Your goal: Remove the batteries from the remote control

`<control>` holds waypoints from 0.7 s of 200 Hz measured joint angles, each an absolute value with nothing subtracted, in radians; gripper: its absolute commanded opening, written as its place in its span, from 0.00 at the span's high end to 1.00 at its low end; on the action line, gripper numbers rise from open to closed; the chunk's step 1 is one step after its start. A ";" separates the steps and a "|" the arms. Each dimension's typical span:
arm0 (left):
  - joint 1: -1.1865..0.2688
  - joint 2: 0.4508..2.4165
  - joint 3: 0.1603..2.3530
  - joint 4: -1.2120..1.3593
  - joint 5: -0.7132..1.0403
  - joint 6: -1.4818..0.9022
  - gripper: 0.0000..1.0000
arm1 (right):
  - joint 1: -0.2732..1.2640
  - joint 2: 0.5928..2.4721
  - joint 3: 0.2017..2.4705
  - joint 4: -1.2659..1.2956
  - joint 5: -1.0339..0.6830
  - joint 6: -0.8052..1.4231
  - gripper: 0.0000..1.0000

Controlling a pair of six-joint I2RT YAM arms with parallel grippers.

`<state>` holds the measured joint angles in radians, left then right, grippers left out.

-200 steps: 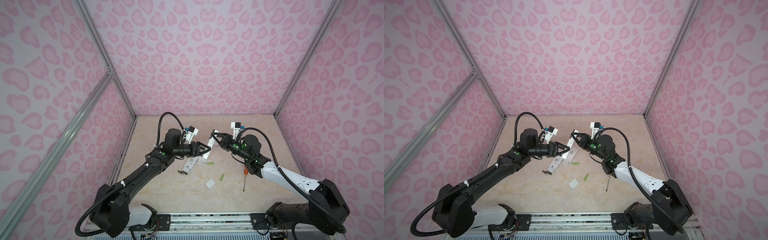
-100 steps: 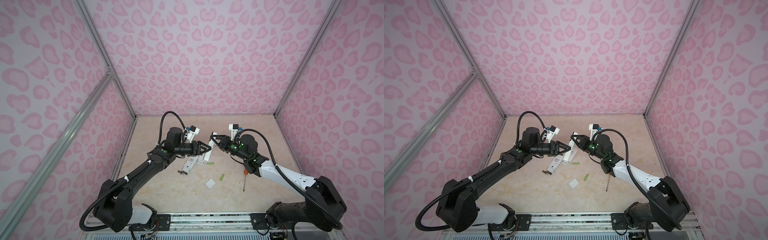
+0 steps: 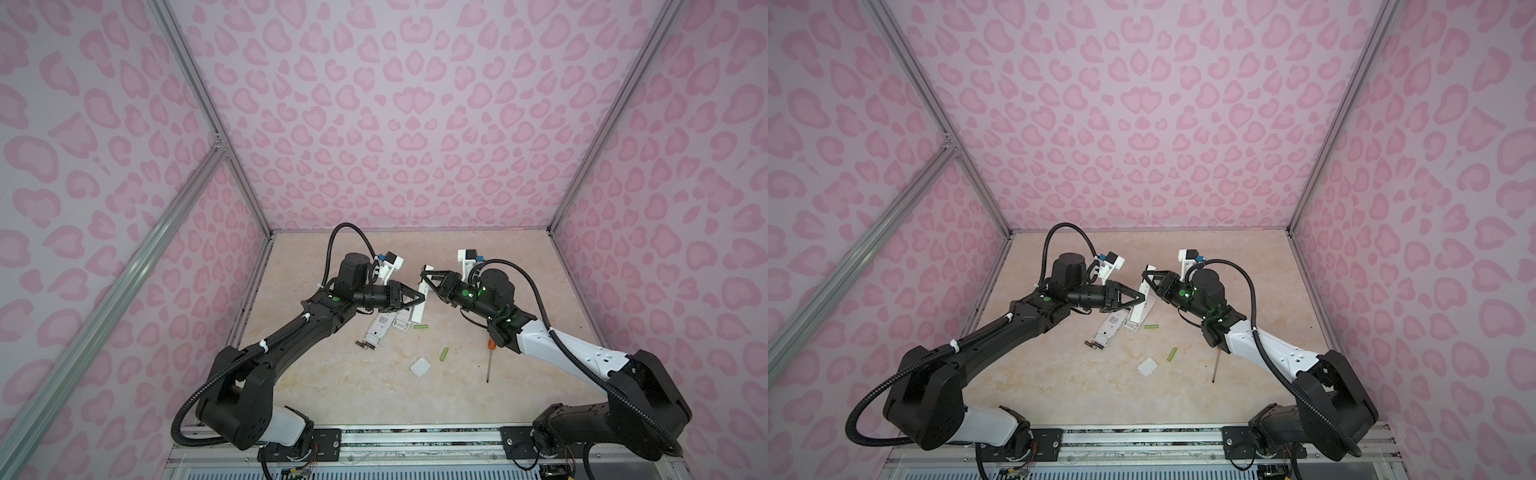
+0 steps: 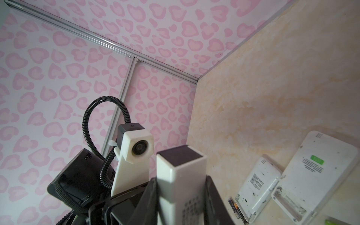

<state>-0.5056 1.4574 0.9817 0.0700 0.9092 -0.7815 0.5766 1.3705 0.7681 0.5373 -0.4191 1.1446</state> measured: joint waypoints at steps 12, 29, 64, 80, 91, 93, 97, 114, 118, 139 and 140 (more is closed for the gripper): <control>-0.506 1.472 0.982 0.077 0.909 -0.782 0.87 | 0.570 1.370 0.755 0.543 -0.419 1.150 0.67; -0.512 1.497 0.982 0.092 0.908 -0.785 0.90 | 0.551 1.374 0.737 0.548 -0.420 1.150 0.57; -0.517 1.571 0.989 0.108 0.857 -0.796 0.93 | 0.455 1.380 0.693 0.548 -0.426 1.144 0.54; -0.526 1.618 1.003 0.124 0.836 -0.796 0.94 | 0.384 1.380 0.682 0.528 -0.440 1.120 0.57; -0.535 1.655 1.017 0.137 0.823 -0.796 0.94 | 0.334 1.386 0.681 0.511 -0.443 1.097 0.60; -0.537 1.662 1.021 0.137 0.821 -0.796 0.94 | 0.324 1.388 0.682 0.509 -0.446 1.092 0.62; -0.541 1.679 1.029 0.140 0.815 -0.796 0.94 | 0.304 1.396 0.683 0.502 -0.448 1.079 0.64; -0.559 1.755 1.076 0.155 0.794 -0.797 0.95 | 0.224 1.444 0.701 0.474 -0.477 1.041 0.74; -0.565 1.777 1.090 0.158 0.788 -0.799 0.95 | 0.206 1.460 0.706 0.472 -0.485 1.031 0.77; -0.590 1.880 1.163 0.183 0.765 -0.810 0.96 | 0.131 1.540 0.732 0.471 -0.520 0.997 0.87; -0.591 1.884 1.166 0.183 0.765 -0.810 0.96 | 0.130 1.542 0.733 0.471 -0.521 0.995 0.87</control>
<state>-0.5911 1.8835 1.1664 0.1825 0.7650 -0.8104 0.1295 1.5421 0.7326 0.4713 -0.5209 0.9955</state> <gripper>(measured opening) 0.319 0.172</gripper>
